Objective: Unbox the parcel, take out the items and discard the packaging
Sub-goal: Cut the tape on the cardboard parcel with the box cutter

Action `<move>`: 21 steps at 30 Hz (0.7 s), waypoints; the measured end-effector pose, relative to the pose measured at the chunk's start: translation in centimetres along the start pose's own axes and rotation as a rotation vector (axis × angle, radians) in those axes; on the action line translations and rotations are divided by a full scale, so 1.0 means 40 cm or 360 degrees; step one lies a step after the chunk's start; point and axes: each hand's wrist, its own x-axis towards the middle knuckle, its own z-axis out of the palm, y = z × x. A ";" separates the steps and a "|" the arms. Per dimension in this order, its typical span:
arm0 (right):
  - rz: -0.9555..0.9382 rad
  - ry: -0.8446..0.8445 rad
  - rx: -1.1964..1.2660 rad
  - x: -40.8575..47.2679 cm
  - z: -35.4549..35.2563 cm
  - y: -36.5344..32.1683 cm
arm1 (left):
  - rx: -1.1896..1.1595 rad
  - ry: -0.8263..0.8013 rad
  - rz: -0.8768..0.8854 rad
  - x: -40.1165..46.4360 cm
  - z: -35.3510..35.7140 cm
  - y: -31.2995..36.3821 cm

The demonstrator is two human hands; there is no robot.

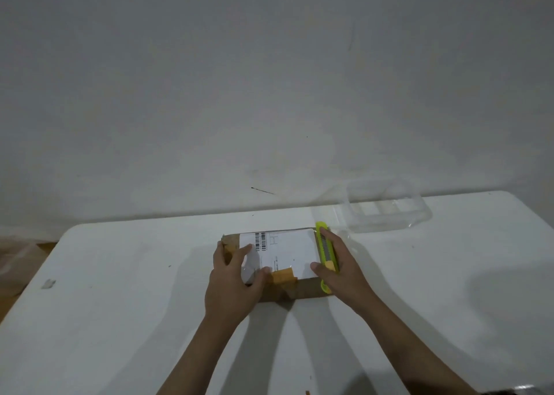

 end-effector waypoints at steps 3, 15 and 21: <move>0.0000 -0.0007 -0.0048 -0.046 -0.003 0.016 | 0.0008 0.0003 0.0015 -0.046 0.011 -0.005; 0.0053 -0.0040 -0.0374 -0.100 -0.090 -0.018 | 0.0142 0.0001 -0.0020 -0.061 0.014 -0.006; 0.0050 0.0233 -0.0170 -0.118 -0.140 -0.025 | 0.0386 -0.0007 -0.0044 -0.053 0.011 0.009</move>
